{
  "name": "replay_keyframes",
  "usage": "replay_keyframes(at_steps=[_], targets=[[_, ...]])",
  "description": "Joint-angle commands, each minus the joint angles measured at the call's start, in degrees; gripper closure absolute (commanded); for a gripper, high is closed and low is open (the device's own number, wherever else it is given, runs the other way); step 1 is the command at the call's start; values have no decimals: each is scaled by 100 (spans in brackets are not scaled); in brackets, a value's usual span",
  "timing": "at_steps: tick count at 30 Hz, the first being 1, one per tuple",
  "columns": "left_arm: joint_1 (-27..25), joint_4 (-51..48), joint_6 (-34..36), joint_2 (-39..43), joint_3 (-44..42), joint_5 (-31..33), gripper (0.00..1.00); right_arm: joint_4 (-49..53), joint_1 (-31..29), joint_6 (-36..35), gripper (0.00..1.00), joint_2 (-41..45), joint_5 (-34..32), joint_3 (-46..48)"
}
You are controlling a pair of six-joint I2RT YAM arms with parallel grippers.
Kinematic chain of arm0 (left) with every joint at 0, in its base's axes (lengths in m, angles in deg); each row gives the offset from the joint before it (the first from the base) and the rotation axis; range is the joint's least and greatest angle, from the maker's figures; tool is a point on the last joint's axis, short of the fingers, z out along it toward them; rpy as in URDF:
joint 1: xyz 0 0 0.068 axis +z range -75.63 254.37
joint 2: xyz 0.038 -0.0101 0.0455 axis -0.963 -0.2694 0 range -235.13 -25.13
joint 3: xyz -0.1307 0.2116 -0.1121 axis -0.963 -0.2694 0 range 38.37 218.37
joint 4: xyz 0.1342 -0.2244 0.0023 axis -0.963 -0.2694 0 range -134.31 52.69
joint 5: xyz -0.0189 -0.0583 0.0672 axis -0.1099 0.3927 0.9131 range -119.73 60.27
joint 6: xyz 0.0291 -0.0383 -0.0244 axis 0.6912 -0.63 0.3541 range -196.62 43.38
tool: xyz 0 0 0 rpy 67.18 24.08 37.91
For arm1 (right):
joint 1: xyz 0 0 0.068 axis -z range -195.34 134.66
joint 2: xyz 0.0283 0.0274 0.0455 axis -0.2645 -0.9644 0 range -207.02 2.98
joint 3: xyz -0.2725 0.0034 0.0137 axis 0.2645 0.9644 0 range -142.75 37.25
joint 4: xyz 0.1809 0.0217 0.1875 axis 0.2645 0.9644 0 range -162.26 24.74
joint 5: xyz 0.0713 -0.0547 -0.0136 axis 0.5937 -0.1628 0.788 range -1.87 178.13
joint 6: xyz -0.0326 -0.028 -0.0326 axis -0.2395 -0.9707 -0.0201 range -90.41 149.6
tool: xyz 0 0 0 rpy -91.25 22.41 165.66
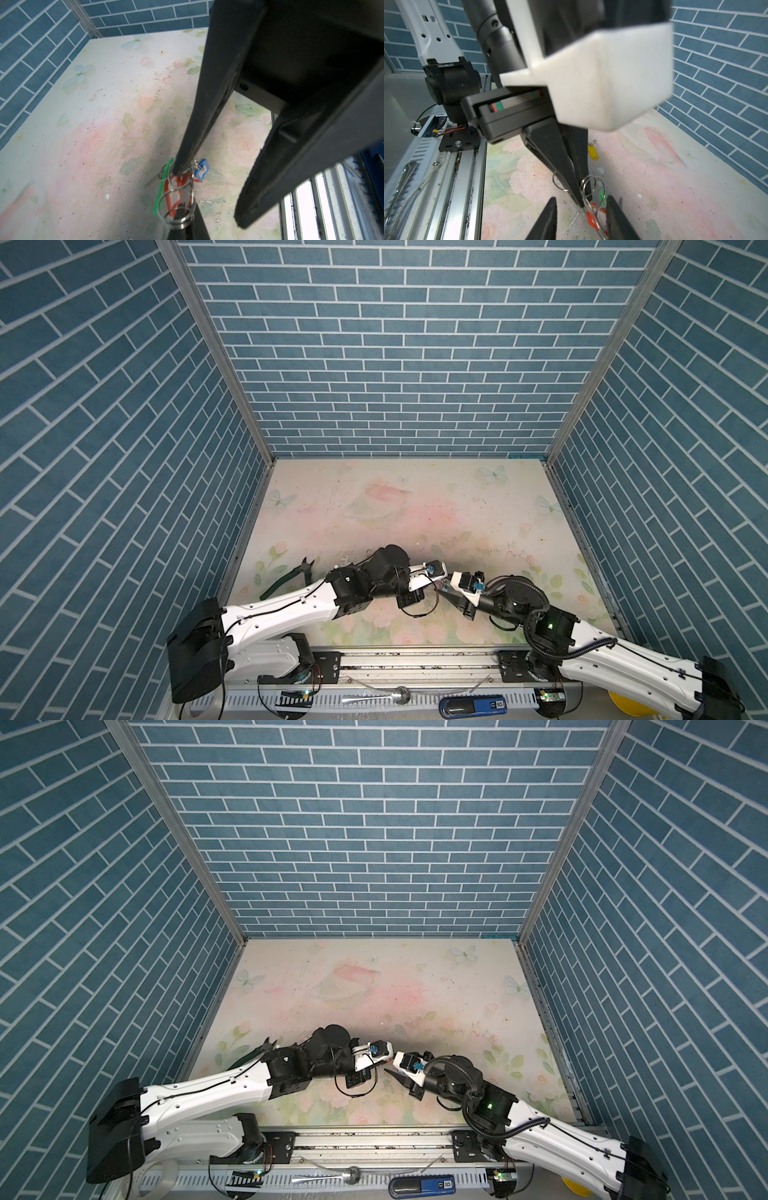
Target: Put the keys on the keyring
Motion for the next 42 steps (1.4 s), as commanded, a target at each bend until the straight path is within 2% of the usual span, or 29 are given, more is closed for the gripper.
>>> replay_keyframes(at_steps=[1,19,25,33,42], targets=[[40,-38,78,115,228,-267,100,-162,-35,-359,61,-72,96,23],[37,-75,39,-103,333,-489,100,-159,-132,-463,73,-341,323,-57],[37,-32,0,-155,342,-532,100,-204,-202,-516,81,-449,198,-71],[38,-67,-12,-109,316,-513,100,-263,-292,-685,100,-351,-659,-31],[182,62,-249,-39,226,-64,100,-448,-355,-605,100,167,-1233,164]])
